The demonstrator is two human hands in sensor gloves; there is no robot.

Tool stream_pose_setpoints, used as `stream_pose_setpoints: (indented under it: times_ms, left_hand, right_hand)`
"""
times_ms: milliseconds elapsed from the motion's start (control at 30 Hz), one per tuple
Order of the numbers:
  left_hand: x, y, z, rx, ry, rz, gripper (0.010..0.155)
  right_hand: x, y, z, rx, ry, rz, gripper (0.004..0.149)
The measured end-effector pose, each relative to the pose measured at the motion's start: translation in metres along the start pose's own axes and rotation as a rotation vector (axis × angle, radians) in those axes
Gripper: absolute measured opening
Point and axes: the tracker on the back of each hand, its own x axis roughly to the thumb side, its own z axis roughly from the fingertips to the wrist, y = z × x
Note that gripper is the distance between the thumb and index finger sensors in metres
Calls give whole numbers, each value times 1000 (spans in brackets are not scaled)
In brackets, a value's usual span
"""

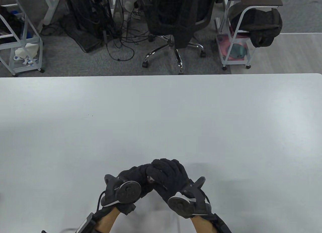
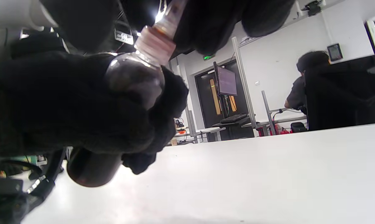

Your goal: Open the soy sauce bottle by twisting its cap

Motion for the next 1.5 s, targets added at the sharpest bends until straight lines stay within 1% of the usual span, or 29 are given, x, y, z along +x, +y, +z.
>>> stream_pose_setpoints:
  times_ms: [33,100,133,167,233,300,333,367,400,467,500,533,600,667,700,733,800,833,900,1000,1067,1100,1167,1233,1267,1333,1367,1433,1500]
  left_hand:
    - [1,0,1,1,-2,0,65]
    - [2,1,2,4,-6,4,65]
    - [2,2,2,11,-8,9,65]
    - [3,1,2,3,-8,-1,65]
    - [2,1,2,-1,-17,-16,65]
    - [-2,2,3,0,5,14,66]
    - [-4,2,3,-1,-3,14,65]
    - [-4,3,3,2,-11,10,65]
    - [-5,3,3,2,-8,12,65]
    - [-4,3,4,0,-8,25,66]
    - [-4,3,4,1,-11,25,66]
    - [-3,3,4,1,-15,20,66]
    - [-1,2,3,-4,-23,12,66]
    - [-1,1,3,-9,-28,-19,66]
    - [-1,1,4,-9,-32,-17,66]
    - [-2,1,4,-10,-26,-6,66]
    - [-5,3,4,-5,-18,-2,66]
    - [-6,3,4,-3,-16,0,66]
    - [-6,3,4,-2,-13,8,66]
    - [-4,2,5,-6,-21,5,66]
    - [-2,2,4,-11,-31,1,66]
    - [-2,1,4,-15,-27,-16,66]
    - [-3,1,4,-17,-27,-21,66]
    - [-6,1,4,-20,-22,-9,66]
    - [-7,1,4,-17,-19,-5,66]
    - [-6,1,4,-17,-20,-3,66]
    - [-5,1,4,-22,-24,-4,66]
    - [-4,-1,4,-32,-33,-15,66]
    - [-1,-2,4,-40,-49,-49,66]
  right_hand:
    - [0,0,0,-22,26,-16,67]
    - [-2,-1,0,-63,61,38,63]
    - [-3,-1,-1,-62,64,84,54]
    - [-4,-1,-1,-32,61,110,52]
    - [-3,-1,-3,-9,35,43,49]
    - [-5,-3,-2,49,6,-31,50]
    - [-5,-3,-2,44,-11,-69,49]
    - [-4,-1,-2,33,5,-90,50]
    - [-4,0,-2,33,7,-78,52]
    - [-5,3,-1,17,25,-7,64]
    - [-5,3,-1,0,43,3,66]
    - [-5,3,-2,-18,59,20,66]
    - [-7,1,-3,-19,66,35,57]
    - [-6,0,-4,7,50,-11,52]
    - [-5,-1,-5,54,30,-24,51]
    - [-6,-2,-5,74,12,-26,51]
    - [-5,-2,-4,44,-12,-61,53]
    - [-5,-1,-3,39,0,-61,54]
    - [-6,1,-3,56,6,-46,66]
    - [-8,0,-2,-19,70,-49,62]
    - [-8,0,-3,3,64,-21,52]
    - [-8,-1,-3,3,53,-27,50]
    - [-7,-2,-5,63,16,-63,50]
    - [-7,-2,-4,58,-3,-98,50]
    - [-7,-1,-4,61,8,-96,54]
    - [-9,2,-2,78,32,-63,69]
    - [-10,4,-2,47,63,-57,72]
    - [-11,3,-3,26,95,-49,70]
    - [-11,3,-5,51,106,-46,60]
